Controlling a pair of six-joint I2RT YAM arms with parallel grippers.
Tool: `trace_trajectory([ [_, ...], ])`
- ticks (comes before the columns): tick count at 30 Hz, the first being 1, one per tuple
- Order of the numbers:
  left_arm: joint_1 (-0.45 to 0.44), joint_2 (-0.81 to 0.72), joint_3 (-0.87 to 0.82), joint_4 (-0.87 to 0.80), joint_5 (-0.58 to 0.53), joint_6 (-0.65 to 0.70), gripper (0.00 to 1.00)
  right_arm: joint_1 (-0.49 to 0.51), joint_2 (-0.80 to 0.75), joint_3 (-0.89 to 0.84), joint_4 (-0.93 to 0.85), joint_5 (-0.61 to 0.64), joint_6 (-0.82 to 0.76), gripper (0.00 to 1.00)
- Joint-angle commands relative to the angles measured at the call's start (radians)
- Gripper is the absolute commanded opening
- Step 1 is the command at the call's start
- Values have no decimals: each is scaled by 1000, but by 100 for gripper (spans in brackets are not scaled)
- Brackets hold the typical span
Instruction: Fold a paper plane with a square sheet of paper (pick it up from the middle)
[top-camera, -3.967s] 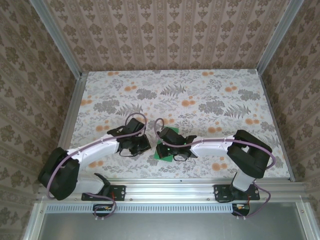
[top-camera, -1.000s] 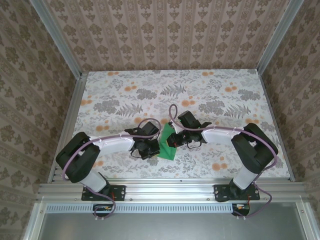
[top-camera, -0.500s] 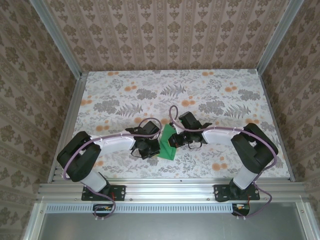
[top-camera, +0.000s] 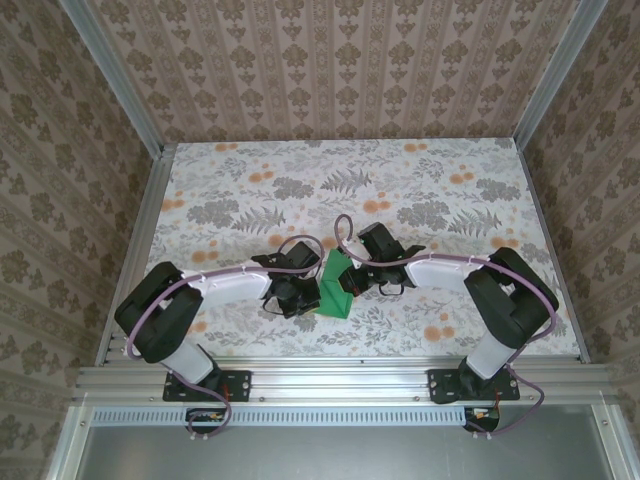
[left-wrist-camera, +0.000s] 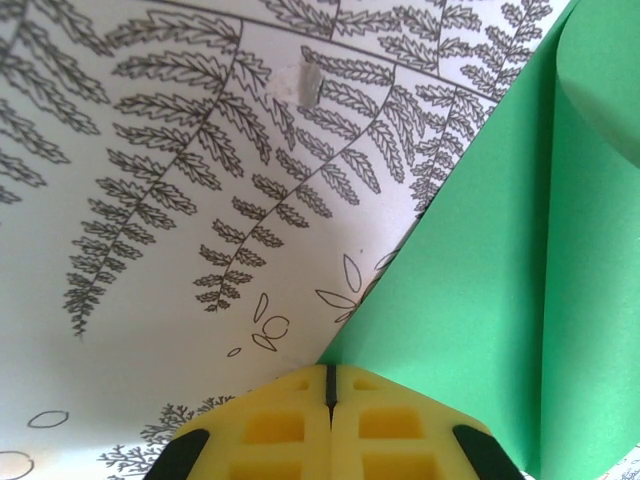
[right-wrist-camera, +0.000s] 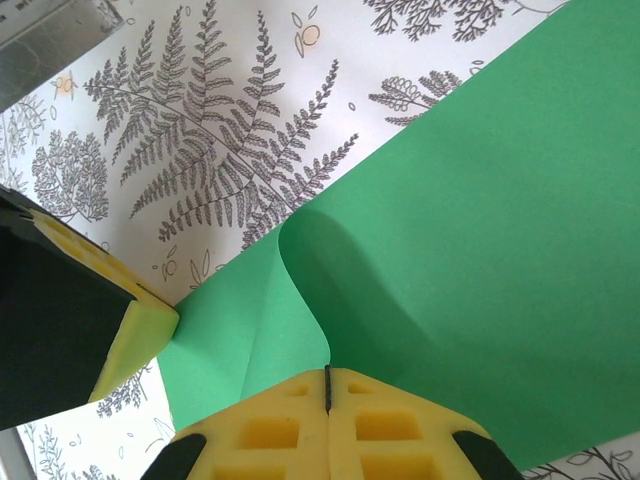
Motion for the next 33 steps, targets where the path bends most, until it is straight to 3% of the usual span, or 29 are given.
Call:
trace_trajectory([
  [1, -8, 40, 3, -67, -47, 28, 0, -3, 15, -12, 17, -70, -5, 7],
  [13, -9, 42, 13, -77, -47, 35, 0, -3, -16, -59, 32, 68, -16, 7],
  [33, -14, 45, 32, -88, -53, 47, 0, -3, 41, -37, 50, 49, -29, 7],
])
